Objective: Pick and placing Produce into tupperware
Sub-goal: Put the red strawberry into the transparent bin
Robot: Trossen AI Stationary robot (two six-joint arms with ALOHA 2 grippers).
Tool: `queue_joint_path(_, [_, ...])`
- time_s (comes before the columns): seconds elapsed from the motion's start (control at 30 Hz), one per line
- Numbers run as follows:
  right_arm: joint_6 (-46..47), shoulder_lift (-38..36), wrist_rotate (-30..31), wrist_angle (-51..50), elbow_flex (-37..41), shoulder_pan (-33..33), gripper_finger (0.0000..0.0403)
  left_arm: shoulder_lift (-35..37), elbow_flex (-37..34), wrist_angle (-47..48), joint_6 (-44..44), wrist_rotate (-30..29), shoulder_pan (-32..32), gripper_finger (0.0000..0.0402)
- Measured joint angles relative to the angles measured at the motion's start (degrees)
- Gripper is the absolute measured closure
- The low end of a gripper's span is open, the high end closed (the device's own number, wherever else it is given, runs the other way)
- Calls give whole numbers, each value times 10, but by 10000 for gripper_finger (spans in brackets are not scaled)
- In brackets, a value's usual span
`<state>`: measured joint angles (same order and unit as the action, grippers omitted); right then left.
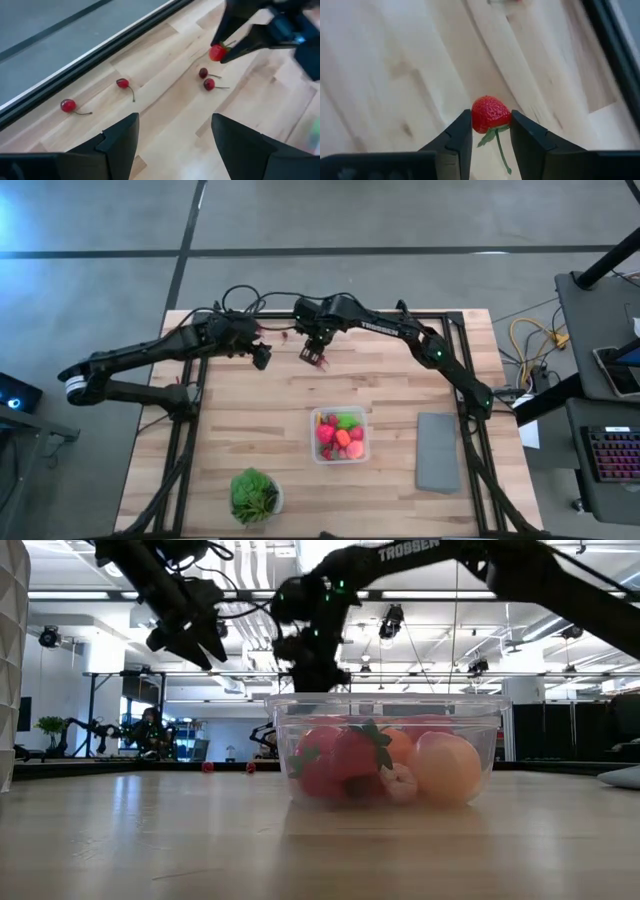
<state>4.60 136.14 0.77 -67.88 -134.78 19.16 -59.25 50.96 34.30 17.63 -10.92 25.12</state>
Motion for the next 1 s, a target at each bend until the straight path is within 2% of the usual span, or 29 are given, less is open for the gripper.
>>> queue_joint_path(0.23, [14, -50, 67, -12, 0, -59, 298, 12, 0, -10, 39, 25, -1, 166])
queue_joint_path(0.4, [65, -91, 126, -41, 1, -113, 298, 28, -1, -9, 61, 37, -2, 166])
queue_joint_path(0.6, [162, -133, 206, -82, 1, -195, 298, 42, -5, -8, 68, 47, -2, 166])
queue_joint_path(0.8, [284, -155, 268, -172, 1, -270, 298, 42, -7, -8, 77, 52, -6, 166])
queue_joint_path(0.9, [346, -156, 287, -222, 1, -301, 298, 42, -8, -8, 77, 59, -6, 166])
queue_joint_path(1.0, [393, -157, 293, -221, 5, -323, 298, 42, -8, -9, 75, 60, -6, 166])
